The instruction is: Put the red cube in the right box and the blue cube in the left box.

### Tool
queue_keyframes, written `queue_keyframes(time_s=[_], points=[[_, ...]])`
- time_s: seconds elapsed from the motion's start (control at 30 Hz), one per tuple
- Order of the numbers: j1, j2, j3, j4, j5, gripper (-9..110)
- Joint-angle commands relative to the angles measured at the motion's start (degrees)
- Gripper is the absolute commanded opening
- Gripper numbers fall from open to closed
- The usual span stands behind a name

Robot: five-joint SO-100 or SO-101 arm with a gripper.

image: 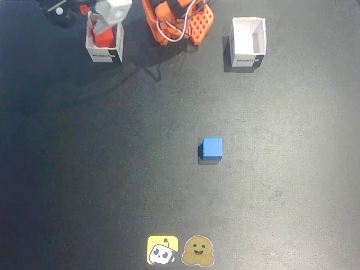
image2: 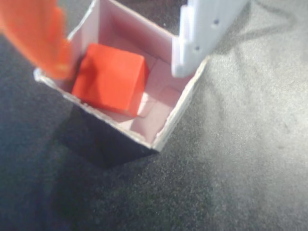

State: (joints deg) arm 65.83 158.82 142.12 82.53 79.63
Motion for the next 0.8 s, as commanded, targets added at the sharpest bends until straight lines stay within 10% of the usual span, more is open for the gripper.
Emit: queue_keyframes(time_s=[0.0, 0.77], points=[[-0.53, 0.62, -0.26, -2.46, -2.02, 10], [-35.33, -3.60, -5.63, -6.59, 1.58, 8]])
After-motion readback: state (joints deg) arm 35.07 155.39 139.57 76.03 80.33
